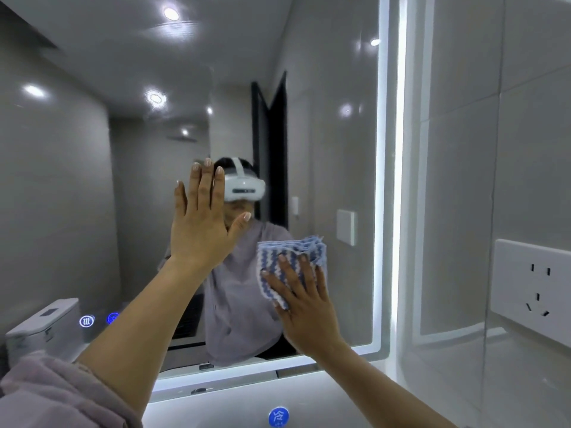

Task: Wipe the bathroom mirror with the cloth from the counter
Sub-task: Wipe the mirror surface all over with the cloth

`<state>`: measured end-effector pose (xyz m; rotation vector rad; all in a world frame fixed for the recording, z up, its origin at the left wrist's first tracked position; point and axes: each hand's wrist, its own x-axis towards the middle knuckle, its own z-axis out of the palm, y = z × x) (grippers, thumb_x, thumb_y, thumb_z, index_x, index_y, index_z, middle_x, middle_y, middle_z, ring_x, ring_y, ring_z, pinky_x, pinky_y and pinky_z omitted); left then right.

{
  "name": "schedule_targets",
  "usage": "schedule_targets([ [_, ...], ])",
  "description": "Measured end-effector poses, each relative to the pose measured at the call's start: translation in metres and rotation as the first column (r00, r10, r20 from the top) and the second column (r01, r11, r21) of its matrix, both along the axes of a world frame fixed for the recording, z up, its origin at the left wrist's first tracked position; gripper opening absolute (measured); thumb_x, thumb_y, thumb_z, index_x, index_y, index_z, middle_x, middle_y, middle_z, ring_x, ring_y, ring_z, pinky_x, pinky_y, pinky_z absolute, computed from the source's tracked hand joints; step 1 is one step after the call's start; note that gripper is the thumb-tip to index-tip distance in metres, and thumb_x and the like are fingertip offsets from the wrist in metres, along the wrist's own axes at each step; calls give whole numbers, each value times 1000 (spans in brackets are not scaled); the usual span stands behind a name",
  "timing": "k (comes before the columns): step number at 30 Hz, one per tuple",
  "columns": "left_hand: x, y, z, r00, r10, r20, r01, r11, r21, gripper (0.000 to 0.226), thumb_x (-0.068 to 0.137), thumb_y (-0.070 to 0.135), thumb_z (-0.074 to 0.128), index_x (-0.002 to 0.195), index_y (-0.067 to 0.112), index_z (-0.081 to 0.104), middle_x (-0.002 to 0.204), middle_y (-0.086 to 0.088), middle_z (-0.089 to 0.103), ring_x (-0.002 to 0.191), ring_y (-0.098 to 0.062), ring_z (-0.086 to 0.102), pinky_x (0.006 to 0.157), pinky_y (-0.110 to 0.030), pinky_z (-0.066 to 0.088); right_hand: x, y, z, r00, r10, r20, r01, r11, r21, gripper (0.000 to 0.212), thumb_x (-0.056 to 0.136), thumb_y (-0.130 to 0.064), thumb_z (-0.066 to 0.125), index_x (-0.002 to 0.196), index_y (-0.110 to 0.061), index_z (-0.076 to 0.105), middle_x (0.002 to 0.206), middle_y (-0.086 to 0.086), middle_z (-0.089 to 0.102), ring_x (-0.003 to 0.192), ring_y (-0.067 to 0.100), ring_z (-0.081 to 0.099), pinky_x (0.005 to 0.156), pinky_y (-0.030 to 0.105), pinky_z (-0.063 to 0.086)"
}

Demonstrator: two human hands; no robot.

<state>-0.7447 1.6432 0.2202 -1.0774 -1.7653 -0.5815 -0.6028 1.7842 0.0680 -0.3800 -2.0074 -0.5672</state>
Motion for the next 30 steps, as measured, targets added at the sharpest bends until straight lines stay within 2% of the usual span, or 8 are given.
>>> schedule_targets([
  [3,1,1,0,1000,4,-2,-4,1000,1,89,84,67,7,146,9,-17,157,-10,-19,145,-26,-19,117,-43,-13,19,20,4,1000,-12,-7,12,1000,27,53,102,-37,28,152,-31,15,161,2,13,147,34,12,117,53,14],
  [7,0,1,0,1000,-2,-3,2,1000,9,88,85,67,8,147,9,-16,157,-9,-19,145,-25,-19,117,-43,-14,45,47,9,999,-38,-16,39,999,24,60,98,-36,39,152,-30,14,162,0,-1,147,36,10,118,54,12],
  [10,1,1,0,1000,-5,4,5,1000,10,88,85,67,8,147,10,-17,157,-8,-20,144,-24,-20,117,-43,-14,64,64,13,996,-69,-62,63,994,-92,52,102,-41,25,152,-26,18,161,9,8,146,39,11,117,57,14],
  [13,1,2,0,1000,-8,7,7,1000,11,87,87,67,10,147,10,-17,157,-8,-21,144,-24,-20,117,-44,-13,85,77,17,990,-100,-97,79,976,-204,52,104,-45,13,153,-32,7,159,13,16,146,38,12,115,59,16],
  [17,1,3,-1,1000,-7,7,7,1000,13,87,89,67,14,147,10,-17,156,-7,-23,144,-24,-21,117,-45,-12,97,82,16,988,-127,-88,102,965,-241,53,102,-44,13,153,-35,3,160,11,15,147,35,12,113,61,20],
  [23,2,4,-1,1000,0,13,0,1000,14,88,88,68,12,147,9,-16,156,-8,-23,144,-25,-21,117,-44,-15,85,70,14,986,-124,-113,77,933,-351,54,102,-46,13,153,-29,6,159,18,13,146,40,6,115,61,13],
  [27,3,3,-1,1000,-15,15,14,1000,21,87,89,62,21,148,9,-14,157,-9,-19,144,-25,-20,117,-44,-14,70,57,8,976,-137,-168,53,903,-426,62,95,-58,-2,152,-33,-8,160,6,-5,147,25,-15,117,59,5],
  [30,3,3,-1,1000,-12,14,12,1000,22,87,90,62,23,147,8,-14,157,-10,-19,145,-26,-19,117,-44,-14,55,48,8,956,-152,-252,26,897,-442,60,97,-59,-2,150,-34,-14,158,-5,-23,146,24,-18,119,53,-1],
])
